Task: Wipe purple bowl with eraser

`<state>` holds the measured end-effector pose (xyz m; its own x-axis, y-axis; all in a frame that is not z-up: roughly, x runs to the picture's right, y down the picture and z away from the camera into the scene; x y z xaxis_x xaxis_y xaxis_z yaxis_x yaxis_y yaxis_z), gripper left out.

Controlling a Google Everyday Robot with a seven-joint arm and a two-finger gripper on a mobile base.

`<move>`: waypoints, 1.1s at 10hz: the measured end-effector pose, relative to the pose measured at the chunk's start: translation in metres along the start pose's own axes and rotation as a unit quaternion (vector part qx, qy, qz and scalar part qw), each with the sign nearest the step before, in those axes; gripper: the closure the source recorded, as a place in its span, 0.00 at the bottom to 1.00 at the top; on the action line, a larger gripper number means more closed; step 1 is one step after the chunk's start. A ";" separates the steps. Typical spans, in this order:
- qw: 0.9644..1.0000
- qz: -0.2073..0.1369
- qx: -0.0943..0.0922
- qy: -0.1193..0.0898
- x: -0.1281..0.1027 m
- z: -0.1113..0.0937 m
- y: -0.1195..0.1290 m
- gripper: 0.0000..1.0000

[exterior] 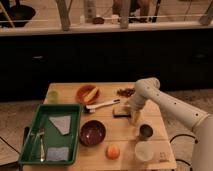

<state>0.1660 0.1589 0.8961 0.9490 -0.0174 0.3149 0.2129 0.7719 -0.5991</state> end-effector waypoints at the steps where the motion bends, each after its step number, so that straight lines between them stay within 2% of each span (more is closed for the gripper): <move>1: 1.000 -0.003 -0.002 0.000 -0.001 0.001 -0.001 0.20; 4: 1.000 -0.013 -0.004 -0.003 -0.010 0.003 -0.005 0.21; 5: 1.000 -0.015 -0.004 -0.004 -0.012 0.004 -0.005 0.27; 9: 1.000 -0.026 -0.005 -0.005 -0.023 0.006 -0.007 0.65; 10: 1.000 -0.028 -0.005 -0.005 -0.025 0.005 -0.007 0.80; 11: 1.000 -0.031 -0.005 -0.006 -0.026 0.004 -0.008 0.90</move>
<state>0.1384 0.1558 0.8955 0.9313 -0.0567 0.3598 0.2728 0.7630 -0.5861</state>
